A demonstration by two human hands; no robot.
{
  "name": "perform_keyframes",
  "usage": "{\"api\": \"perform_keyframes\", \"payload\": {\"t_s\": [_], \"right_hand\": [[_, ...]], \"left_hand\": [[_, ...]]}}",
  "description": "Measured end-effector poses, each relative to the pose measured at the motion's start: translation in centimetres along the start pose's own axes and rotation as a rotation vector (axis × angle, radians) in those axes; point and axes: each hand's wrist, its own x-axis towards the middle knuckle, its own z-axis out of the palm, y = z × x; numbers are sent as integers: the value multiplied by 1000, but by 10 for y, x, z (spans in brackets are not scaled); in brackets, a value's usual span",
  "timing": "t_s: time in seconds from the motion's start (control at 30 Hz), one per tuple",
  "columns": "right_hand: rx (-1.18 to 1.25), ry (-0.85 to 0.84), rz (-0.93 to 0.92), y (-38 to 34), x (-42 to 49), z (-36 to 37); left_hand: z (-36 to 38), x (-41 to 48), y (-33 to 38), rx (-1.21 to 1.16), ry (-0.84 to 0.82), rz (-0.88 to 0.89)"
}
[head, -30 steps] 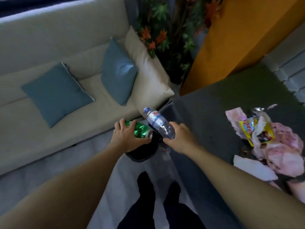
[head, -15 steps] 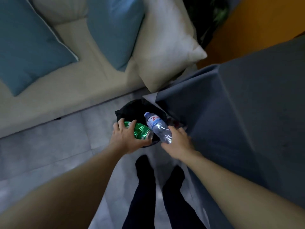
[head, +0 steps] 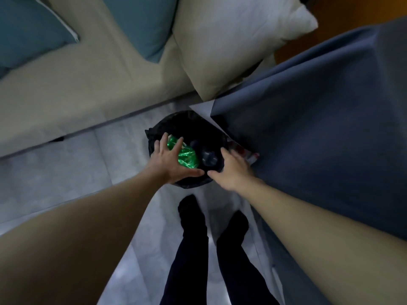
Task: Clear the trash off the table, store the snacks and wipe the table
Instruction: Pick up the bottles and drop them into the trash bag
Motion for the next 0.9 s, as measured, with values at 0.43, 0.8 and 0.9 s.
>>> {"api": "perform_keyframes", "payload": {"t_s": [0.43, 0.8, 0.9], "right_hand": [[-72, 110, -140, -20, -40, -50], [-127, 223, -223, -59, -133, -142], [-125, 268, -264, -67, -166, -173]], "left_hand": [[-41, -39, 11, 171, 86, 103], [-138, -146, 47, 217, 264, 115], [-168, -182, 64, 229, 317, 124]]}}
